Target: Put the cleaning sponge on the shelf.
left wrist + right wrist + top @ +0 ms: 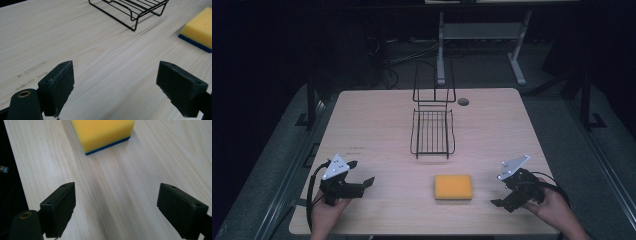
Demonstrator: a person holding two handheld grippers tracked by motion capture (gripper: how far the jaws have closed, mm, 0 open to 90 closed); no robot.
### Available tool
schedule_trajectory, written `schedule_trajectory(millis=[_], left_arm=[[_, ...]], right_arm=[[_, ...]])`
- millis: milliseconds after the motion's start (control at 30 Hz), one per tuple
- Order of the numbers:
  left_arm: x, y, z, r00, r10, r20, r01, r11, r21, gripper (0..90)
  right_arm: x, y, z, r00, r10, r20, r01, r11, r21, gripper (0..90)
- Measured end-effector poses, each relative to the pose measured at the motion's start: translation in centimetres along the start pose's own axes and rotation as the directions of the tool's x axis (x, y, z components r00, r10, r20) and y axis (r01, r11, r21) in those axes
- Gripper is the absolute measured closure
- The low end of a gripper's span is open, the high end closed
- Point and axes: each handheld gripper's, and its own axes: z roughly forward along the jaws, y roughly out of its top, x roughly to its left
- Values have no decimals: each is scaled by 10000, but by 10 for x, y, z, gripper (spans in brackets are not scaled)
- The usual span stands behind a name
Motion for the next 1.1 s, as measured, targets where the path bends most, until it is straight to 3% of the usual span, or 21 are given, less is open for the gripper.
schedule_trajectory(millis=[533, 1100], left_arm=[[1, 0, 0, 10000, -32, 13, 32, 10000, 14, 142], [2, 0, -1, 10000, -53, 14, 53, 10000, -6, 142]], right_arm=[[2, 23, 10, 9980, -444, -459, 451, 9989, 155, 150], [6, 55, 20, 9886, -1212, -891, 1235, 9921, 214, 150]])
